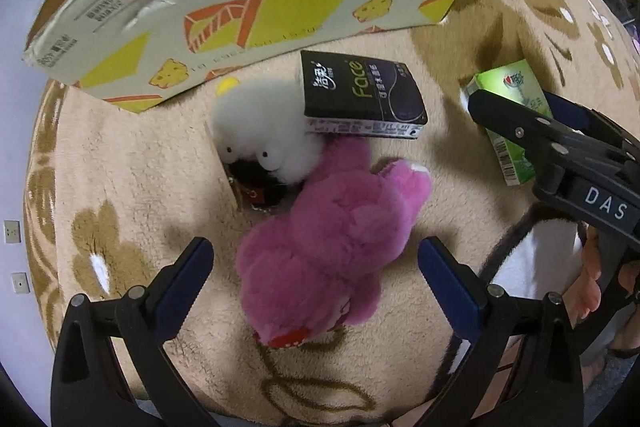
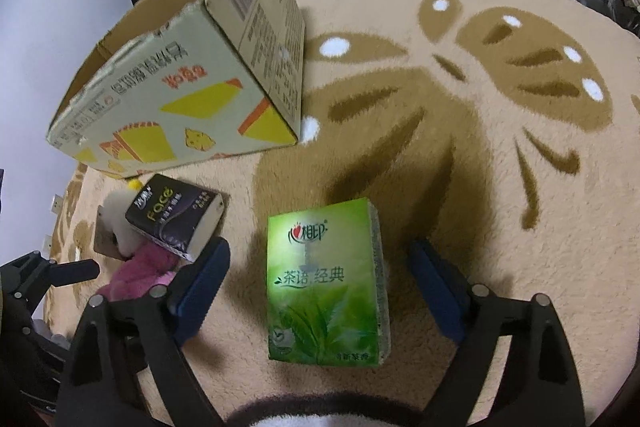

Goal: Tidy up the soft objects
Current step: 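Grasp the pink plush with the left gripper while the right grasps the green tissue pack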

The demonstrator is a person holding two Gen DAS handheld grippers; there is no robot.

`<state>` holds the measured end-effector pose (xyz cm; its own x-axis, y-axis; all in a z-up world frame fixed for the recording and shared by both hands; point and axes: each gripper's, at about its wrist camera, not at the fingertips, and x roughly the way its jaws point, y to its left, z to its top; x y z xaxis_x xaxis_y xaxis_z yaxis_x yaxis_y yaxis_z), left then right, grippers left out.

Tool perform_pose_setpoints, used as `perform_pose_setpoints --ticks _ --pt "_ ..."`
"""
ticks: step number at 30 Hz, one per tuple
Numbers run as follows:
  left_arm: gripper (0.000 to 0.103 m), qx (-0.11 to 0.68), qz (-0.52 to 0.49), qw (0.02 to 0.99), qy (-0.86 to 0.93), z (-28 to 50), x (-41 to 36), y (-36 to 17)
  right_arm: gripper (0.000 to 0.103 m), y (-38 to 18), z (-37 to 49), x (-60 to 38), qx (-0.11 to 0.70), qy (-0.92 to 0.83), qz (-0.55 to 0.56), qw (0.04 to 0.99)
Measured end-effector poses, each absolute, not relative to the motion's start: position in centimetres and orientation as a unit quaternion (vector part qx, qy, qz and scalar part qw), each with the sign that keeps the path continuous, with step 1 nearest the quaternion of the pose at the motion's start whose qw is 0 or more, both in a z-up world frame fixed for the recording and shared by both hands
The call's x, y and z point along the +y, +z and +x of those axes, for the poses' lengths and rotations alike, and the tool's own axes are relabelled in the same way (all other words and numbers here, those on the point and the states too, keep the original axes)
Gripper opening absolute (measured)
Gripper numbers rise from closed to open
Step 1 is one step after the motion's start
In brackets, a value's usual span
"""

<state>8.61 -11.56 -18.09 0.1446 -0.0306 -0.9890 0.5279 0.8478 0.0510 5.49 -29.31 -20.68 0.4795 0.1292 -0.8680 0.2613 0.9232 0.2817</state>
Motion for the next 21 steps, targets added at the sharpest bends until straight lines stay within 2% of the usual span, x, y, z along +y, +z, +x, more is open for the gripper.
perform_pose_setpoints --ticks 1,5,6,7,10,15,21 --pt "0.090 0.626 0.200 0.729 -0.192 8.9 -11.6 -18.3 0.093 -20.7 5.5 -29.2 0.510 -0.040 0.189 0.838" --pt "0.077 0.639 0.203 0.716 -0.193 9.0 -11.7 -19.2 0.085 -20.9 5.7 -28.6 0.517 -0.039 0.179 0.836" --pt "0.070 0.638 0.209 0.717 -0.190 9.1 -11.6 -19.4 0.083 -20.9 5.7 -28.6 0.518 -0.040 0.178 0.836" --pt "0.068 0.634 0.219 0.718 -0.184 9.1 -11.6 -19.5 0.077 -21.0 5.7 -28.4 0.519 -0.041 0.176 0.835" --pt "0.063 0.634 0.219 0.719 -0.183 9.0 -11.6 -19.5 0.066 -21.1 5.8 -27.9 0.518 -0.040 0.176 0.836" --pt "0.062 0.633 0.214 0.721 -0.183 9.0 -10.9 -19.1 0.059 -20.7 5.4 -28.4 0.515 -0.038 0.181 0.837" --pt "0.061 0.621 0.215 0.729 -0.192 7.4 -10.5 -18.0 0.058 -19.9 5.1 -28.1 0.502 -0.029 0.170 0.847"
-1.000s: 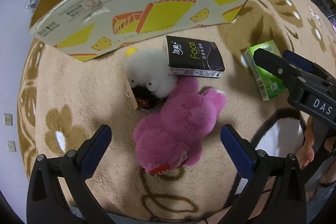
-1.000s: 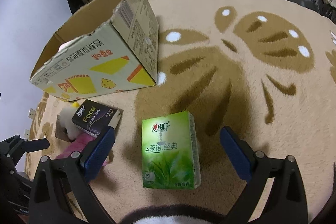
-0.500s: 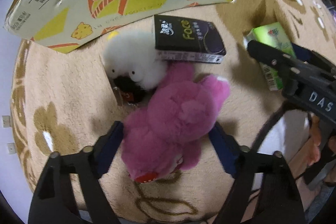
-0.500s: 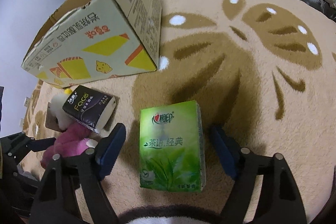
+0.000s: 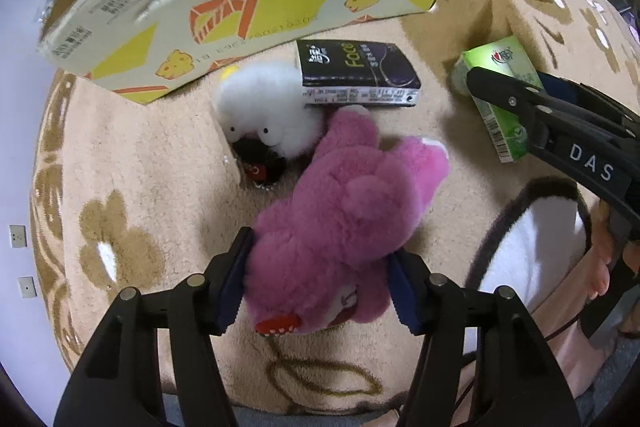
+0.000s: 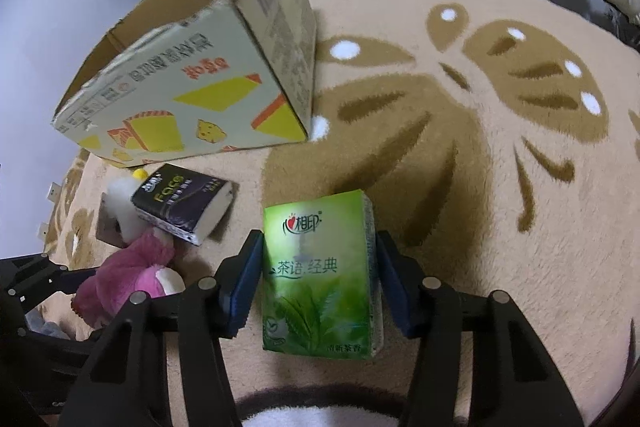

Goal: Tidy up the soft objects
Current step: 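Grasp the pink plush with the left gripper while the right grasps the green tissue pack, then carry both items over the box and open both grippers to drop them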

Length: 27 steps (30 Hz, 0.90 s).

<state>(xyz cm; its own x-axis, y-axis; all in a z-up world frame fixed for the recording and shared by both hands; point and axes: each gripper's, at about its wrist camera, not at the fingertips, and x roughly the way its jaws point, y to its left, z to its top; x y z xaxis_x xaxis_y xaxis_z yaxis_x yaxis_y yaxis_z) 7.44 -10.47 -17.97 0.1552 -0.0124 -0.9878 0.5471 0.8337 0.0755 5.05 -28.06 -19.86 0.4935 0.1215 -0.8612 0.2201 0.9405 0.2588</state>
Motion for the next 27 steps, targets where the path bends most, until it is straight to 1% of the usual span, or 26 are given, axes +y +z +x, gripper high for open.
perform_pose_setpoints --ticks 5,10,20,27 --pt "0.061 0.605 0.210 0.745 -0.188 6.3 -9.2 -16.2 0.058 -18.5 4.5 -27.8 0.479 -0.023 0.165 0.862" --pt "0.061 0.574 0.188 0.776 -0.180 6.0 -8.1 -13.2 0.058 -17.3 4.2 -27.6 0.458 -0.016 0.165 0.873" --pt "0.061 0.474 0.141 0.859 -0.136 5.7 -6.6 -6.5 0.058 -14.5 3.1 -27.1 0.409 -0.002 0.151 0.900" --pt "0.061 0.419 0.108 0.894 -0.115 7.3 -4.7 -3.7 0.058 -11.9 3.3 -26.4 0.378 0.009 0.132 0.917"
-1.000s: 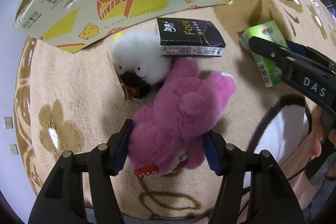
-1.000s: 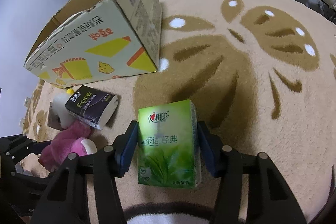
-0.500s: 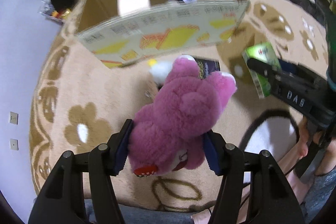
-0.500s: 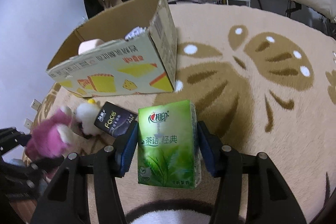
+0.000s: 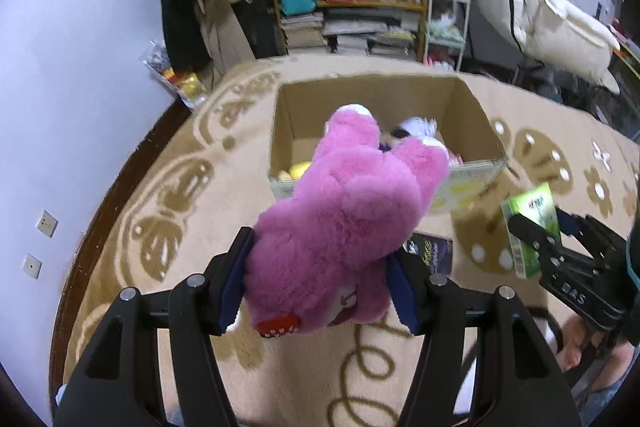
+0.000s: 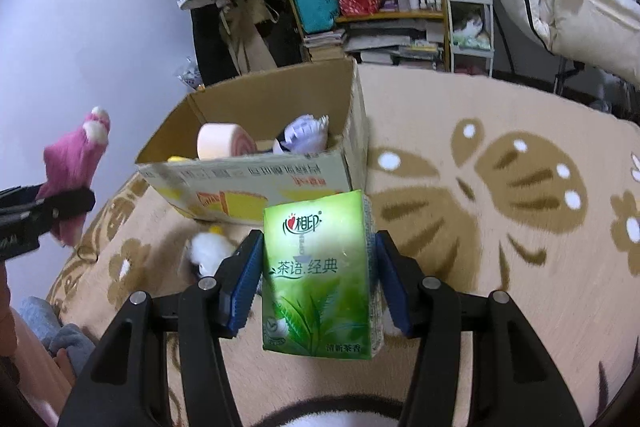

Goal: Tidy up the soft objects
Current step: 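Carry both items over the box and open both grippers to drop them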

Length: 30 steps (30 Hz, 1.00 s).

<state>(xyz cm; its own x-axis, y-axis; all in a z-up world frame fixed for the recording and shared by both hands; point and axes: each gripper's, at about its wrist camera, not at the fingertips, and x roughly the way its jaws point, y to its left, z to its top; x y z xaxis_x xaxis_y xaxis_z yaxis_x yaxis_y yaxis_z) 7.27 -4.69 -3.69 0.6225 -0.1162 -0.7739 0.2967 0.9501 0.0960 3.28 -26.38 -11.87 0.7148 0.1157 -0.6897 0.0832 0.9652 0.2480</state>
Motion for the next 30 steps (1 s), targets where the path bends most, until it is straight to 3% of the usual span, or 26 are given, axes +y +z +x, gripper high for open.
perform_pose_setpoints --ticks 15,30 --pt "0.061 0.366 0.100 0.920 -0.098 12.5 -4.6 -2.1 0.058 -8.1 6.1 -26.4 0.337 0.025 0.115 0.934" --pt "0.061 0.373 0.086 0.919 -0.093 17.5 -5.0 -4.4 0.058 -7.7 11.7 -25.4 0.330 0.037 0.089 0.939"
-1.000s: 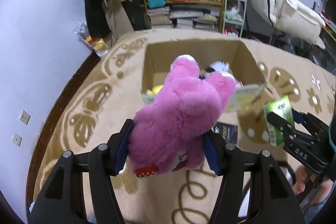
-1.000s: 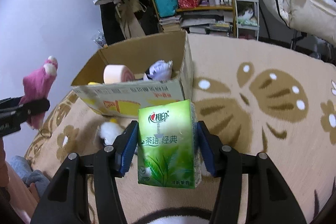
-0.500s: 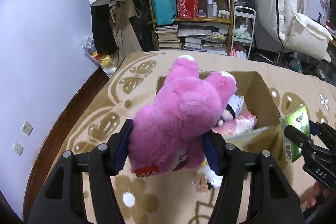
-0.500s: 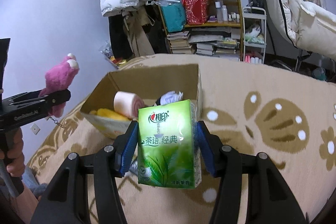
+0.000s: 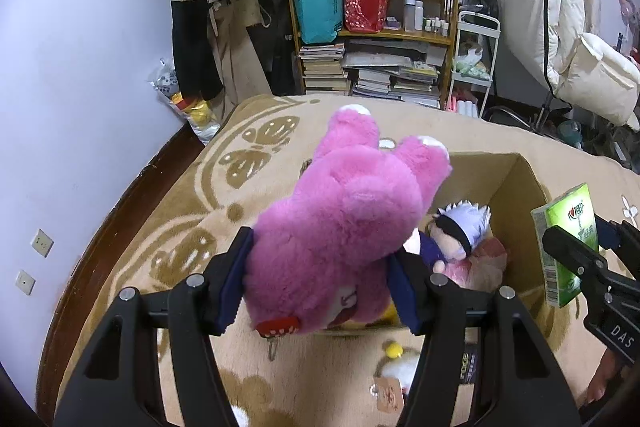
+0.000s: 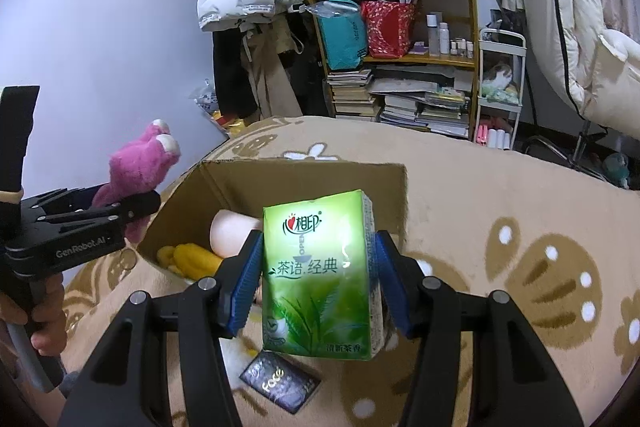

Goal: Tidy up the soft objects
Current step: 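Carry both items over the box and open both grippers to drop them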

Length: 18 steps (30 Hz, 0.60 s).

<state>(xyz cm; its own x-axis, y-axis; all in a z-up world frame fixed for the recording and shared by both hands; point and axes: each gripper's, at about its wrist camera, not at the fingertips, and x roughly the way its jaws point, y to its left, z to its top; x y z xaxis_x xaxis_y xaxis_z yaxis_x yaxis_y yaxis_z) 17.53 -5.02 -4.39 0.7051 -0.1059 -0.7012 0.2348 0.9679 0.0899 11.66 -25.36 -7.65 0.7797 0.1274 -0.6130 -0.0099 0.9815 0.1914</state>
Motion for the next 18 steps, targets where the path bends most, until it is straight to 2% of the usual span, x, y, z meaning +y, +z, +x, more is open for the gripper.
perform_pose_setpoints --ticks 18 --pt "0.064 0.392 0.080 0.909 -0.118 20.0 -6.3 -5.9 0.059 -8.2 15.1 -25.2 0.344 0.039 0.099 0.933"
